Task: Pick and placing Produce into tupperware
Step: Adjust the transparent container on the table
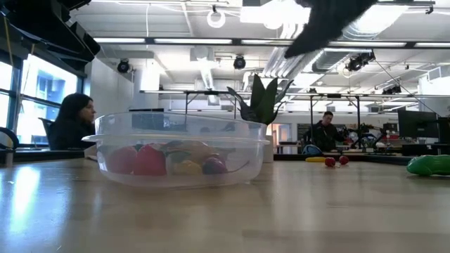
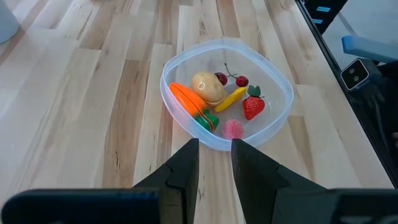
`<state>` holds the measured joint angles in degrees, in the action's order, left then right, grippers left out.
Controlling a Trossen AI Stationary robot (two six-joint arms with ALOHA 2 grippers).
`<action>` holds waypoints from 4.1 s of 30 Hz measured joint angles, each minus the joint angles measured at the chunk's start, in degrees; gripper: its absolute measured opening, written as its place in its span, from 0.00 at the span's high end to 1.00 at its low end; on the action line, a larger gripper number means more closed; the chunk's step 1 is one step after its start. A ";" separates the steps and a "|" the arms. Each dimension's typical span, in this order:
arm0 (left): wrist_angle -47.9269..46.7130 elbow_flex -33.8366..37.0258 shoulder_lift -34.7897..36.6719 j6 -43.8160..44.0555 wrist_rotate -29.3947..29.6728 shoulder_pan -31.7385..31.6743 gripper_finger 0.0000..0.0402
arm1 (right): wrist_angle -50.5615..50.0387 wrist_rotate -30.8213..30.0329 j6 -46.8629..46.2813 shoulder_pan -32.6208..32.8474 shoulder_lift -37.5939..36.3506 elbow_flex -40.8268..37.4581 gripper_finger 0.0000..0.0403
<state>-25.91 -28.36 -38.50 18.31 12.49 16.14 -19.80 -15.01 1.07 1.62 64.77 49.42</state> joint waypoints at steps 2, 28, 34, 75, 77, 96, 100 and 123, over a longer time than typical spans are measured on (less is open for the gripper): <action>0.00 0.00 0.00 0.00 0.01 0.00 0.79 | 0.71 0.11 -3.44 -1.72 -3.99 -4.11 0.69; -6.85 -0.79 0.02 -13.69 0.00 0.00 0.79 | 5.56 1.09 -10.24 -3.57 -18.34 -19.90 0.69; -5.69 -0.81 0.02 -16.59 3.94 0.00 0.79 | 6.04 1.53 -10.21 -3.57 -18.34 -19.90 0.69; 15.45 -0.81 -8.13 1.43 3.10 0.00 0.79 | 4.57 4.29 -14.41 -3.59 -18.29 -19.90 0.69; 15.50 -0.81 -8.13 1.45 3.10 -0.02 0.79 | 3.47 4.44 -15.40 -3.57 -18.29 -19.90 0.69; 15.41 -0.81 -8.13 1.43 3.15 0.00 0.79 | -34.18 12.59 -30.50 -3.55 -20.63 -2.77 0.69; 15.40 -0.81 -8.13 1.59 1.58 -0.02 0.79 | -42.03 12.70 -31.38 -3.55 -20.63 1.21 0.69; 11.86 -0.79 -9.40 -2.79 0.51 -0.02 0.79 | -54.53 19.10 -45.79 0.08 -20.48 2.24 0.61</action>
<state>-14.06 -29.15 -47.90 15.51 13.00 16.12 -74.34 4.10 -44.71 1.69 44.29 51.66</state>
